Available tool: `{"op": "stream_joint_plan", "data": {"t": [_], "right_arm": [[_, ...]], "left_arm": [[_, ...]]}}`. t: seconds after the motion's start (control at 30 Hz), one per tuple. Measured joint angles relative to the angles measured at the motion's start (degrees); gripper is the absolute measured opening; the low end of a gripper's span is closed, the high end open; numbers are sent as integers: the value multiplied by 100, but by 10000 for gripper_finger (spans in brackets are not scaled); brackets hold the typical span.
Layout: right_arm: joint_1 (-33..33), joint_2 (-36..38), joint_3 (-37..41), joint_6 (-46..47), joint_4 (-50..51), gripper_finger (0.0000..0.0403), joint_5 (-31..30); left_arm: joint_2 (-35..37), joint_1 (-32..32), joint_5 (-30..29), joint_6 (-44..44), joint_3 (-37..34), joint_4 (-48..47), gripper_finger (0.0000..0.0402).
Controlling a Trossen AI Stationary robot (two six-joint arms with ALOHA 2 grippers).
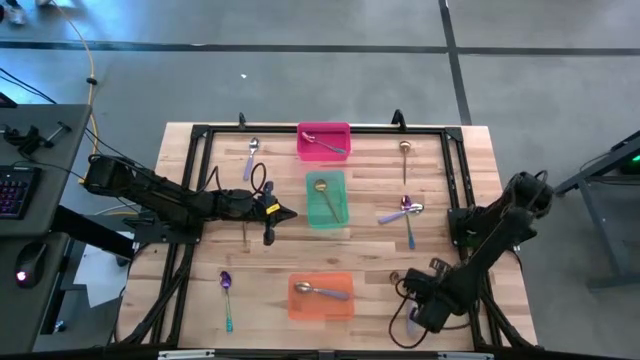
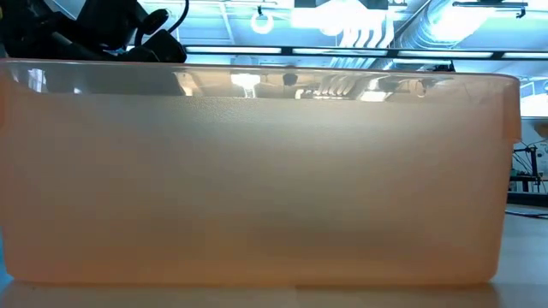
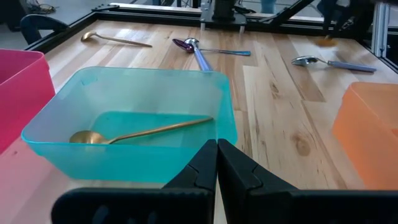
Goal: Sort silverware by color (type)
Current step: Put the gold spoon in the blue bin
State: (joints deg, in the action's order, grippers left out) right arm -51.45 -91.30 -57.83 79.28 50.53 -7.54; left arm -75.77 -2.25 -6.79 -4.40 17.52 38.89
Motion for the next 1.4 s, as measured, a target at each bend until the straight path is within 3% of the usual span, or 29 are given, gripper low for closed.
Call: {"op": "stream_joint_plan", "data": {"t": [0.17,0.37,0.63,0.83,1.0,1.4], "right_arm": [[685,656,-1,-704,155,1,-623],[2301,968,-8,-1749,-385,1,-1108],[4238,782,-19,-3462,-2821,1,-846],[5379,477,-19,-3902,-3521,1,-204],[5891,108,-40,-3991,-3850,0,469],[6007,-650,-891,-4074,-3492,0,657]], "left_arm": [[0,137,-36,0,0,2,3],[0,412,-38,-46,0,52,3],[0,762,-36,-46,0,46,3],[0,947,-34,-33,0,39,3],[0,1083,-30,0,0,23,3],[-2,1171,-28,78,2,49,3]]}}
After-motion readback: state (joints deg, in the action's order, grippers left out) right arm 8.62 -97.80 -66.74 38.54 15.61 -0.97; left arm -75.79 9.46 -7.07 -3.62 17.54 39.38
